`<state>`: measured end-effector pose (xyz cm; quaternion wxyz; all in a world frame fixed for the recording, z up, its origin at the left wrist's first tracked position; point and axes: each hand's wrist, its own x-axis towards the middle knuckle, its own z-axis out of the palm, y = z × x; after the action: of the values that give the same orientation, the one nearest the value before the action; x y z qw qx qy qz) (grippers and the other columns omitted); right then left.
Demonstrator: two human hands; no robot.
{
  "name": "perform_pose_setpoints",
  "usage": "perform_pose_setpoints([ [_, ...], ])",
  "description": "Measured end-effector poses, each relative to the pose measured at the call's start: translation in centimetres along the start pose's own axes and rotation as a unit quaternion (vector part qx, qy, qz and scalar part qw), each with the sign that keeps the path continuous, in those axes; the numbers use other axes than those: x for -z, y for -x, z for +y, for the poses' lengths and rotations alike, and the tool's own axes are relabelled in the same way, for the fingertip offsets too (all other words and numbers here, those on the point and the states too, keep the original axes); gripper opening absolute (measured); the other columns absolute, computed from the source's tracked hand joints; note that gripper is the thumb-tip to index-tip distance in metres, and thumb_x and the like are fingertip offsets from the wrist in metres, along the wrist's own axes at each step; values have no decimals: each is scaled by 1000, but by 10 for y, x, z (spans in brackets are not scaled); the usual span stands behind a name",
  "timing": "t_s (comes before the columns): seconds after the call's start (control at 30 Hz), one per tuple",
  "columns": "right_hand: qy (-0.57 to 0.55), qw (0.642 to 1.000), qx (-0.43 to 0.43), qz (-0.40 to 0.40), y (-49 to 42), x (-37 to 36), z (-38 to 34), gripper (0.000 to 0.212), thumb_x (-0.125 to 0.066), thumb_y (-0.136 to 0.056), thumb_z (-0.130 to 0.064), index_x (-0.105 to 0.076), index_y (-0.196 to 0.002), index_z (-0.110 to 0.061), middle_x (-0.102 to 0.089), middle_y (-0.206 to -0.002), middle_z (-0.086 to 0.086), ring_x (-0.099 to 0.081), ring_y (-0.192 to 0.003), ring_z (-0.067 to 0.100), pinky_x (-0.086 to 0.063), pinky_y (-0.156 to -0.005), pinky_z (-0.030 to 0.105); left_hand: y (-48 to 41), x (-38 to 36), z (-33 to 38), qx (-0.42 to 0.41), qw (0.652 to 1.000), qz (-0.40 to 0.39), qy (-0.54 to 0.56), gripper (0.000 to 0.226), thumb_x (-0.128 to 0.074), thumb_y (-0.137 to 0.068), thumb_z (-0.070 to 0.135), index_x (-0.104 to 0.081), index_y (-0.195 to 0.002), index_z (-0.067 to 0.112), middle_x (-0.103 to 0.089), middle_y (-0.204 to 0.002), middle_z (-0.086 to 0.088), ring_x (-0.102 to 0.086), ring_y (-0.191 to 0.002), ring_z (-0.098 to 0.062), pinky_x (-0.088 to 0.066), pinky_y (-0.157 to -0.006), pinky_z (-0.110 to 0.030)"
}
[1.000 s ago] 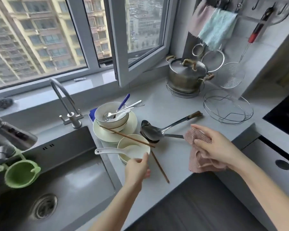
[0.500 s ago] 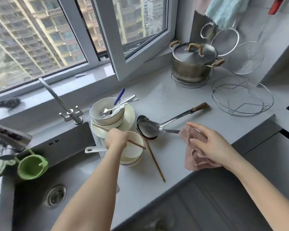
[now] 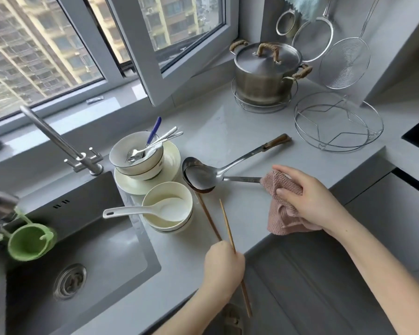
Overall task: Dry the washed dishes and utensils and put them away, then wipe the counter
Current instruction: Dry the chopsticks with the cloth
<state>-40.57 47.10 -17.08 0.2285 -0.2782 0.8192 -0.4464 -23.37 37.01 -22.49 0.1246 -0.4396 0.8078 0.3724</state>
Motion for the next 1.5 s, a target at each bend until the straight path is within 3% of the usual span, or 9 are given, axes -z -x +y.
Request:
perform_pose_setpoints([
  [0.13, 2, 1000, -2, 7, 5, 5, 3, 51, -60, -90, -7, -50, -134, -30, -57, -122, -9, -54, -106, 7, -39, -66, -3, -32, -12, -9, 31, 998, -4, -61, 20, -44, -82, 6, -51, -64, 6, -58, -70, -10, -62, -73, -30, -45, -60, -27],
  [0.4, -24, 1000, -17, 6, 6, -4, 11, 51, -60, -90, -6, -50, -135, -29, -57, -126, -3, -61, -104, 22, -41, -57, -1, -92, 4, -12, 81, 993, 75, -43, 27, -45, -96, 23, -54, -111, 2, -62, -108, -13, -61, -102, -31, -40, -67, -29],
  [0.53, -7, 1000, -19, -10, 7, -10, 13, 52, -60, -90, -8, -49, -136, -32, -54, -132, -5, -58, -108, 14, -40, -59, -3, -97, 3, -11, 91, 990, 71, -86, 22, -48, -90, 5, -55, -111, 0, -63, -107, -13, -63, -99, -30, -48, -69, -32],
  [0.7, 16, 999, -8, -36, 9, -23, 12, 54, -61, -89, -11, -48, -136, -34, -53, -137, -9, -48, -127, 8, -37, -93, 12, -83, 17, -14, 72, 993, 5, -88, 14, -47, -92, 12, -57, -86, 3, -61, -84, -9, -62, -82, -29, -40, -61, -29],
  [0.83, -41, 997, -53, -48, 13, -41, 9, 51, -59, -92, -9, -49, -135, -34, -55, -128, -4, -58, -101, 11, -47, -56, 7, -55, 49, -17, 107, 987, -78, 87, 27, -47, -90, 11, -42, -63, 7, -39, -53, -5, -36, -44, -17, -28, -41, -21],
  [1.07, -284, 927, -244, 7, 10, -79, -12, 18, -55, -96, -13, -64, -99, 2, -69, -90, 15, -67, -78, 27, -58, -70, 39, 3, 129, -13, 116, 949, -180, 233, 15, -51, -92, 4, -64, -84, 2, -52, -60, -7, -44, -50, -16, -35, -44, -20],
  [1.33, -464, 864, -196, 4, 3, -108, -89, 10, -53, -96, -16, -63, -98, -14, -73, -88, 8, -70, -79, 21, -57, -66, 36, 9, 190, -3, 41, 940, -127, 313, 21, -46, -98, 11, -62, -87, 5, -46, -64, -6, -53, -52, -17, -48, -44, -23],
  [1.43, -462, 879, -118, 22, 1, -134, -126, 9, -57, -94, -17, -60, -100, -21, -71, -102, 8, -68, -93, 22, -56, -81, 38, 6, 205, -1, -16, 959, -65, 276, 25, -46, -98, 15, -62, -81, 7, -51, -62, -4, -52, -45, -12, -36, -41, -20],
  [1.5, -433, 898, -66, 47, -1, -153, -148, 15, -60, -92, -12, -56, -99, -24, -69, -100, 6, -68, -85, 13, -55, -67, 25, 5, 212, -3, -61, 970, -15, 233, 32, -47, -97, 17, -60, -69, 9, -51, -54, -2, -43, -42, -11, -32, -40, -20],
])
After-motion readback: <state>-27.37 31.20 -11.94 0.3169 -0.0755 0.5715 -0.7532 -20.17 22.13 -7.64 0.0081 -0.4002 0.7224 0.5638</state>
